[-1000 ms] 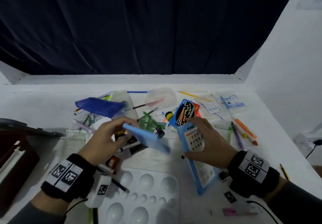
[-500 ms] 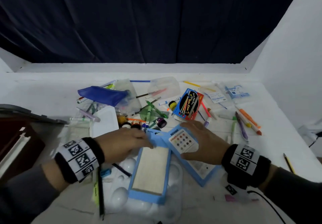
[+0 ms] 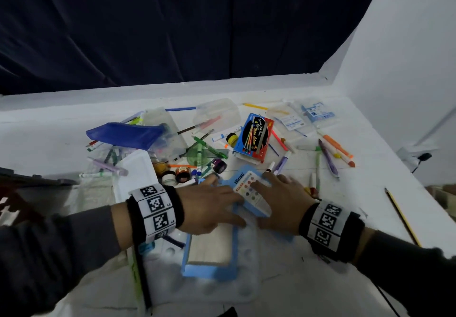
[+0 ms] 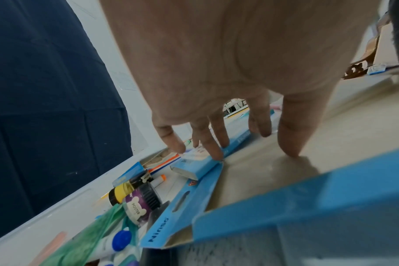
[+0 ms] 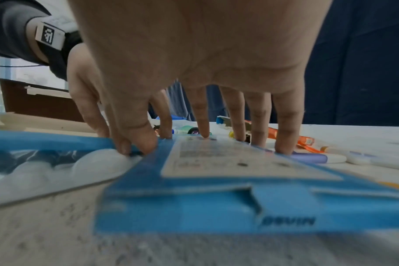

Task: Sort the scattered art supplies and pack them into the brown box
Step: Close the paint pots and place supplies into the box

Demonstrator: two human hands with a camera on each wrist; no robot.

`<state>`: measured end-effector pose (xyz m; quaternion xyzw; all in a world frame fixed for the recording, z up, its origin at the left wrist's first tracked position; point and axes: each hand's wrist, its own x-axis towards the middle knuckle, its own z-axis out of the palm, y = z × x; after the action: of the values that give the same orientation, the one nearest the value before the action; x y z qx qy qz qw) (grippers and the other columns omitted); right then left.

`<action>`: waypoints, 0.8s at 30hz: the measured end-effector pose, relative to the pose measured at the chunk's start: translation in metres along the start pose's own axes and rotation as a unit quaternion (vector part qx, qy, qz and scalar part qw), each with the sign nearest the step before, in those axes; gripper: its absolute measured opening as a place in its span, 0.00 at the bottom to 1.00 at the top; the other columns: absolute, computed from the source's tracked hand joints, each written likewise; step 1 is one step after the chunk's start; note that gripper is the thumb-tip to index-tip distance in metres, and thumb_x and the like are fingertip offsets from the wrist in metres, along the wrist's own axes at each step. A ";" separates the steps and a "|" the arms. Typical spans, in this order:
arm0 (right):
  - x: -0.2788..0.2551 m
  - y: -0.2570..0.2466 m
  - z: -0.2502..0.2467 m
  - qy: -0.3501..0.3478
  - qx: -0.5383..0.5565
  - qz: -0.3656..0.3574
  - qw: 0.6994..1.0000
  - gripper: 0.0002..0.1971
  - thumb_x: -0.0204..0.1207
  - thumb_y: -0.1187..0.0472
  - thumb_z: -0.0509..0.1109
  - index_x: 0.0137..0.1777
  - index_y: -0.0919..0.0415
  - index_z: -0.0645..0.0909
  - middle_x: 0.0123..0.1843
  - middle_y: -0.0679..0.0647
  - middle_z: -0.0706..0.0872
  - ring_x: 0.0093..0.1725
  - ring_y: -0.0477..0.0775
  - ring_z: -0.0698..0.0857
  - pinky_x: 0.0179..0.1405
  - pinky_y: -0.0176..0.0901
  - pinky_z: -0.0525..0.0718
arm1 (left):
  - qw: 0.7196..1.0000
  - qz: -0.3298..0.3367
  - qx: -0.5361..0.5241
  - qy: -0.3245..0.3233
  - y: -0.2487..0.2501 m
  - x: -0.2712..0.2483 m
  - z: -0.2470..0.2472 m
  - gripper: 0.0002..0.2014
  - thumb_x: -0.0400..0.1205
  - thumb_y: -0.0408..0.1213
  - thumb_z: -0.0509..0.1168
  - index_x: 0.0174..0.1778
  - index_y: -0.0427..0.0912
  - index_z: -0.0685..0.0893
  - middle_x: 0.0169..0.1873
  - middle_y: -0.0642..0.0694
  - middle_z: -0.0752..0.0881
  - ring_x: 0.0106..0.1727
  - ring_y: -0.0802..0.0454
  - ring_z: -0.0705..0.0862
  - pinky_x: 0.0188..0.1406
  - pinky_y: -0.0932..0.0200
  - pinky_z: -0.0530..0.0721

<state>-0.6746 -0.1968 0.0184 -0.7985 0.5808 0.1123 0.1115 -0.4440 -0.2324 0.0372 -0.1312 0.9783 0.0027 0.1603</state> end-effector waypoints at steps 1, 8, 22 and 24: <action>0.000 -0.001 -0.002 0.001 0.008 0.003 1.000 0.45 0.69 0.30 0.67 0.83 0.47 0.56 0.82 0.57 0.60 0.77 0.63 0.68 0.74 0.61 0.72 | 1.000 0.001 0.008 0.002 0.000 0.003 0.000 0.29 0.81 0.41 0.65 0.78 0.65 0.70 0.79 0.44 0.66 0.76 0.43 0.69 0.69 0.32 0.68; -0.020 0.009 -0.025 0.066 0.044 -0.035 0.996 0.23 0.80 0.55 0.61 0.75 0.53 0.72 0.72 0.54 0.79 0.66 0.60 0.81 0.60 0.53 0.83 | 0.997 0.009 0.023 0.079 -0.013 0.008 0.000 0.20 0.83 0.46 0.66 0.72 0.59 0.79 0.79 0.39 0.68 0.76 0.41 0.68 0.66 0.39 0.76; -0.057 0.012 -0.039 0.269 0.129 -0.024 0.954 0.22 0.76 0.64 0.64 0.69 0.51 0.71 0.53 0.55 0.83 0.41 0.61 0.85 0.30 0.50 0.84 | 0.987 0.044 -0.083 -0.129 -0.040 -0.005 0.013 0.59 0.61 0.71 0.77 0.80 0.81 0.43 0.88 0.57 0.40 0.87 0.53 0.36 0.79 0.25 0.43; -0.060 0.007 -0.033 0.240 0.171 -0.001 0.956 0.21 0.78 0.61 0.58 0.71 0.50 0.71 0.57 0.54 0.81 0.43 0.62 0.85 0.35 0.55 0.85 | 0.993 0.036 -0.055 -0.101 -0.039 0.001 0.015 0.60 0.60 0.75 0.75 0.81 0.79 0.42 0.87 0.49 0.48 0.88 0.50 0.39 0.78 0.27 0.45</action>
<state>-0.6978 -0.1550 0.0675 -0.7715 0.6003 -0.1835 0.1034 -0.4296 -0.2699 0.0239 -0.1032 0.9596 0.0761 0.2506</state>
